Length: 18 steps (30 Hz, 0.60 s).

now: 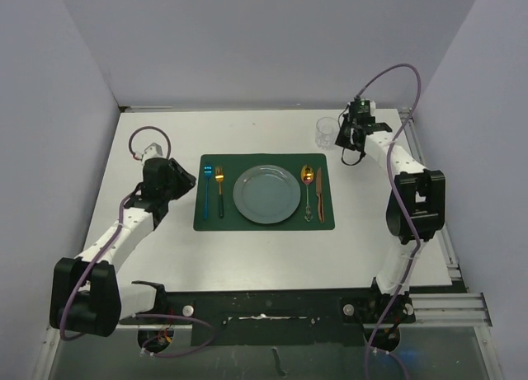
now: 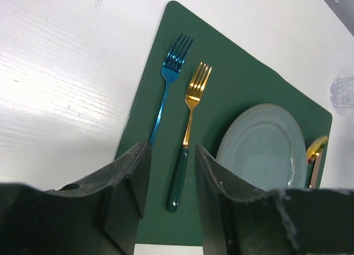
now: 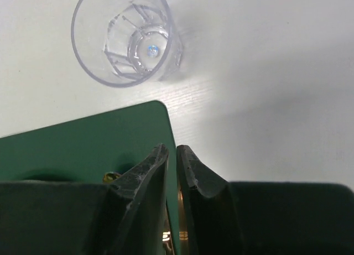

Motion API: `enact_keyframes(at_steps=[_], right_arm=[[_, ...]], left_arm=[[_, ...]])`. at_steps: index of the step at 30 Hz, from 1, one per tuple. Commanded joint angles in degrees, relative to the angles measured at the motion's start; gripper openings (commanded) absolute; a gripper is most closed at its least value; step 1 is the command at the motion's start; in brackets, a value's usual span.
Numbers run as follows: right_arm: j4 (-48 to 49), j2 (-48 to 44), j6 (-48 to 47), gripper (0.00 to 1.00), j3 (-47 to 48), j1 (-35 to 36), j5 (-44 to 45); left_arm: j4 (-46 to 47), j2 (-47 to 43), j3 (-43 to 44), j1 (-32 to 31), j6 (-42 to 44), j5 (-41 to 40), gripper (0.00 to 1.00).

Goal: Set the dinner table for one person
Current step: Move the cup to the center of the board.

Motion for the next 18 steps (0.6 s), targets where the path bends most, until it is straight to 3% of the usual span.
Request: enact_keyframes(at_steps=[1, 8, 10, 18], right_arm=[[-1.8, 5.4, -1.2, 0.16, 7.8, -1.2, 1.1], [-8.0, 16.9, -3.0, 0.3, 26.1, -2.2, 1.2], [-7.6, 17.9, -2.8, 0.34, 27.9, -2.6, 0.7], [-5.9, 19.8, -1.1, 0.35, 28.8, -4.6, -4.0]], left_arm=[[1.0, -1.0, 1.8, -0.3, 2.7, 1.3, 0.35], [1.3, -4.1, -0.2, -0.5, 3.7, 1.0, 0.35], [1.5, -5.0, -0.5, -0.6, 4.5, 0.8, 0.35], [3.6, -4.9, -1.3, -0.5, 5.3, 1.4, 0.35]])
